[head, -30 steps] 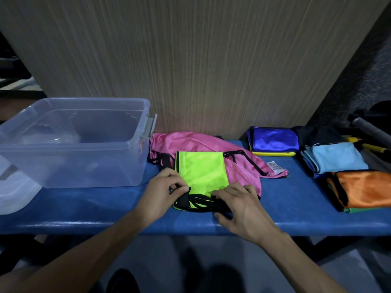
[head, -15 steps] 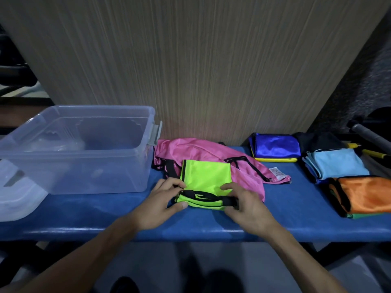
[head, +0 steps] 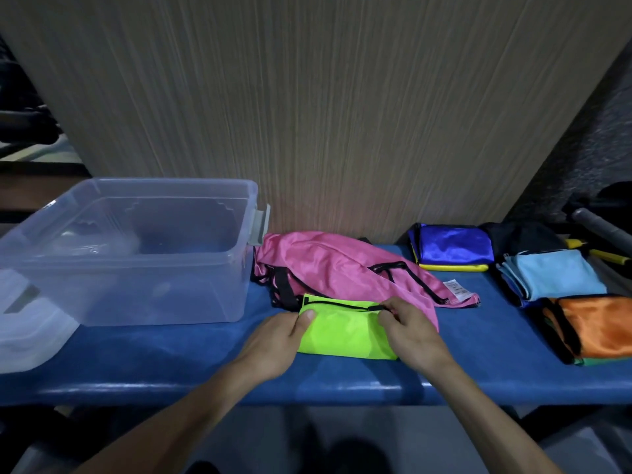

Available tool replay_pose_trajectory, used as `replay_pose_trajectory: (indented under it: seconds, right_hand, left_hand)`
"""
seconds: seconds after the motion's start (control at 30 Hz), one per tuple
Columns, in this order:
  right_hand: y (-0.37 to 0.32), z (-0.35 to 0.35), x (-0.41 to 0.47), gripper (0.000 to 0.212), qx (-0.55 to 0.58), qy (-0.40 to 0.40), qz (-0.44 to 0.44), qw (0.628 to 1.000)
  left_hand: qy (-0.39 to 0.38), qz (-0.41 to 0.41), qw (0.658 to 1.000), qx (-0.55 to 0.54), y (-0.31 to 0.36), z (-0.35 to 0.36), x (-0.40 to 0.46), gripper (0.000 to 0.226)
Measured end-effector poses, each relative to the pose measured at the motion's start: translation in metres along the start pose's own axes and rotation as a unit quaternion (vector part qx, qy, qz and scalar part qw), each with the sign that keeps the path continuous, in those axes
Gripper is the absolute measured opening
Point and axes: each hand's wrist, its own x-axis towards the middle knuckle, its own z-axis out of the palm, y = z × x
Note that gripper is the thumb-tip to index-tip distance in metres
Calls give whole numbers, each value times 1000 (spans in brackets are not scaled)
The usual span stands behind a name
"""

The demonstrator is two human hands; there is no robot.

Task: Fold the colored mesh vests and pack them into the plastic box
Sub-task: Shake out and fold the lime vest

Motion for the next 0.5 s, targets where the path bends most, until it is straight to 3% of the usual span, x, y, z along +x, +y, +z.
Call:
replay_pose_trajectory:
  seconds: [0.3,0.4,0.5]
  right_hand:
    - [8,14,16,18,-213,87,-64,971]
    - [11,12,18,17,-264,108,-102,953]
    - [12,16,19,28,-318,116,-127,932]
  left_hand:
    - [-40,-52,994,89,7,-6,22,58]
    - [-26,-64,990,123,7,-5,25,54]
    - [6,-56,983,176,16,-4,22,41]
